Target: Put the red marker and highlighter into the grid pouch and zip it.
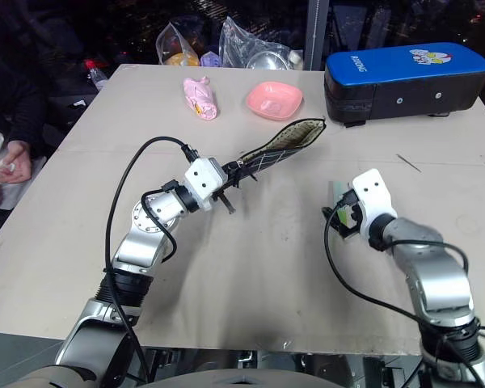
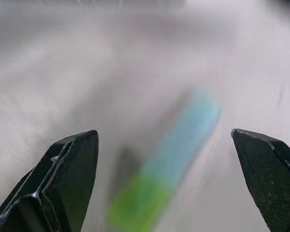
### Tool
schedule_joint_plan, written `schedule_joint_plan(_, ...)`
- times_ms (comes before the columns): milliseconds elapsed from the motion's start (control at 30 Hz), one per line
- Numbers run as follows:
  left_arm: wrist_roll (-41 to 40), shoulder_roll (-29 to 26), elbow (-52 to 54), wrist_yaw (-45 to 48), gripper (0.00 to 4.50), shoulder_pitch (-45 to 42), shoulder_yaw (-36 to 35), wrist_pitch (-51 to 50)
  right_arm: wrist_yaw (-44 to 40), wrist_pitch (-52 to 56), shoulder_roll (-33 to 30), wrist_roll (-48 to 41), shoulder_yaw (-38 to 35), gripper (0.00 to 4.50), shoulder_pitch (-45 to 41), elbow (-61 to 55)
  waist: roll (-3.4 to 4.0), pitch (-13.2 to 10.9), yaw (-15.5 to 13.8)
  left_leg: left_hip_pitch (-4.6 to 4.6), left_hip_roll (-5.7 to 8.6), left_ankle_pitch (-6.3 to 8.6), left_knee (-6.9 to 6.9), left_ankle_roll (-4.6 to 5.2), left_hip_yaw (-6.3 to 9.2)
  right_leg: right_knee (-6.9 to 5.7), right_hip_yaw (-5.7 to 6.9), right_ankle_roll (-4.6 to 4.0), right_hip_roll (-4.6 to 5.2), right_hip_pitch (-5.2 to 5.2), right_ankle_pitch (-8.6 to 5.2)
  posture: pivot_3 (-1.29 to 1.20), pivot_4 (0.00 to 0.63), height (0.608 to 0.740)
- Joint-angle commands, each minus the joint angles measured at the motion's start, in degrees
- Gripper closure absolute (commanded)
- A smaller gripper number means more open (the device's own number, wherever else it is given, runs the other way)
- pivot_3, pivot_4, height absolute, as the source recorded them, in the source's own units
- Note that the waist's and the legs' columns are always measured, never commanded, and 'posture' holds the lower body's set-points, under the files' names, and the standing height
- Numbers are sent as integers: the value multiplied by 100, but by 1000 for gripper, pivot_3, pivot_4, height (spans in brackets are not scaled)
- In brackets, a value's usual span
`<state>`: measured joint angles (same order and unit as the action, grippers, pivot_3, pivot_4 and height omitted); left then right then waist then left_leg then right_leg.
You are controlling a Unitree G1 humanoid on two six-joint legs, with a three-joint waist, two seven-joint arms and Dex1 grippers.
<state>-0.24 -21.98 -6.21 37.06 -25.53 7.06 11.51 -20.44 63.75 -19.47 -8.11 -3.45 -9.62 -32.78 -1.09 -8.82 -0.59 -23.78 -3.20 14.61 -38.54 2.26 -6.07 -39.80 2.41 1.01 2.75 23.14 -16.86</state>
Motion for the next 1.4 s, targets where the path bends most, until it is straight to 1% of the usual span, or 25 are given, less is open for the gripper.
schedule_joint_plan(33, -115, -13, 249, -12, 4500, -63, -76, 6, 509, 370, 351, 39, -54, 48, 90, -282, 0, 0, 3, 1, 0, 0, 0, 0, 1, -1, 1, 0, -7, 0, 0, 0, 150, 740)
schedule_joint_plan(100, -115, -32, 231, 3, 4500, -72, -84, 10, 624, 478, 483, 24, 21, 48, 165, -249, -3, 2, 4, 2, 0, 0, 1, 0, 1, 0, 1, 0, -15, -1, 0, 0, 150, 740)
schedule_joint_plan(200, -106, -49, 198, 10, 4500, -114, -94, -1, 673, 433, 304, 94, 144, 866, 186, -216, -4, 3, 4, 2, 0, 0, 0, 0, 2, 0, 1, 1, -23, -1, -1, 0, 150, 740)
schedule_joint_plan(233, -99, -50, 198, 16, 4500, -116, -83, -5, 643, 359, 139, 135, 146, 1263, 141, -205, -4, 3, 5, 2, 0, 0, 0, 0, 2, 1, 1, 1, -24, -1, -1, 0, 150, 740)
schedule_joint_plan(300, -95, -53, 204, 37, 4500, -102, -62, 0, 541, 288, -155, 116, 62, 2242, 21, -181, -4, 3, -17, 2, 2, 1, 0, 1, 4, 2, 2, 1, -23, -2, -1, 0, 150, 740)
schedule_joint_plan(333, -94, -47, 209, 40, 4500, -89, -53, -3, 412, 270, -380, 68, 9, 2539, 7, -167, -4, 2, -26, 1, 4, 1, 0, 1, 4, 2, 2, 1, -22, -2, -1, 0, 150, 740)
schedule_joint_plan(400, -90, -33, 215, 36, 4500, -70, -43, -7, 127, 145, -890, -10, -85, 3510, 58, -93, -4, 2, -28, -3, 11, 3, -1, 5, 4, 5, 4, 1, -17, -2, -1, 0, 150, 740)
schedule_joint_plan(433, -96, -25, 215, 43, 4500, -62, -33, -18, -95, 3, -1244, -47, -184, 3712, 96, -26, -4, 2, -22, -4, 11, 4, -1, 7, 4, 7, 4, 1, -15, -3, -1, 0, 150, 740)
schedule_joint_plan(500, -106, -4, 215, 64, 4500, -49, -2, -31, -583, -418, -1939, -115, -450, 3705, 111, 128, -4, 2, -11, -3, 11, 4, 1, 7, 3, 9, 1, 2, -16, -2, -1, 0, 150, 740)
schedule_joint_plan(600, -110, 36, 211, 98, 4500, -46, 46, -44, -1553, -1522, -3205, -88, -696, 3705, 75, 376, 15, -10, -6, -3, 10, 4, 3, 7, 2, 10, -1, 2, -21, -1, -1, 0, 150, 740)
schedule_joint_plan(633, -105, 42, 212, 104, 4500, -46, 52, -47, -1731, -1788, -3441, -92, -720, 3705, 87, 441, 14, -9, 4, -1, 9, 4, 3, 7, 4, 11, -1, 2, -23, -1, -1, 0, 150, 740)
schedule_joint_plan(667, -92, 43, 200, 125, 4500, -52, 73, -38, -2104, -2425, -3833, -39, -738, 3705, 12, 526, 12, -8, 15, 2, 6, 4, 6, 7, 4, 10, -2, 2, -27, -1, -1, 0, 150, 740)
schedule_joint_plan(700, -79, 41, 186, 147, 4500, -58, 93, -22, -2448, -2967, -4108, -46, -745, 3705, -91, 587, 12, -8, 33, 3, 1, 4, 6, 7, 4, 10, -4, 2, -34, -1, -1, 0, 150, 740)
schedule_joint_plan(767, -52, 34, 159, 194, 4500, -70, 130, 23, -2849, -3677, -4463, -16, -681, 3705, -307, 712, 12, -8, 61, 6, -1, 3, 9, 6, 5, 9, -7, 2, -41, -1, -1, 0, 150, 740)
schedule_joint_plan(833, -24, 41, 126, 242, 4500, -82, 191, 99, -3031, -4265, -4693, 281, -265, 3705, -844, 861, 13, -9, 108, 5, -5, 3, 8, 4, 7, 10, -7, 2, -44, -1, -1, 0, 150, 740)
schedule_joint_plan(900, -2, 67, 85, 253, 4500, -110, 257, 175, -3104, -4782, -4692, 665, 237, 3705, -1499, 1098, 12, -9, 144, 6, -6, 2, 6, 3, 4, 10, -10, 2, -41, -1, -1, 0, 150, 740)
schedule_joint_plan(1033, 23, 139, 70, 258, 4500, -161, 345, 261, -3340, -5527, -4605, 1218, 880, 3705, -2260, 1616, 11, -9, 101, 4, -6, 1, 1, 1, 0, 9, -10, 2, -36, -1, -1, 0, 150, 740)
schedule_joint_plan(1200, 5, 174, 127, 268, 4500, -168, 413, 295, -3785, -6371, -4509, 1620, 1412, 3705, -2711, 2103, 11, -10, 71, 2, -1, 1, -1, 1, -6, 13, -8, 2, -6, 0, -1, 0, 150, 740)
schedule_joint_plan(1300, 14, 173, 102, 261, 4500, -192, 417, 325, -3874, -6767, -4360, 1834, 1590, 3705, -2945, 2408, 11, -10, 79, 4, -3, 0, -2, 1, -6, 10, -7, 2, -6, 0, -1, 0, 150, 740)
schedule_joint_plan(1400, 57, 145, 142, 378, 4500, -203, 527, 439, -3963, -7132, -3987, 2060, 1877, 3705, -3307, 2609, 11, -10, 103, 5, -3, 0, -4, 0, -7, 6, -8, 2, -7, 0, -1, 0, 150, 740)
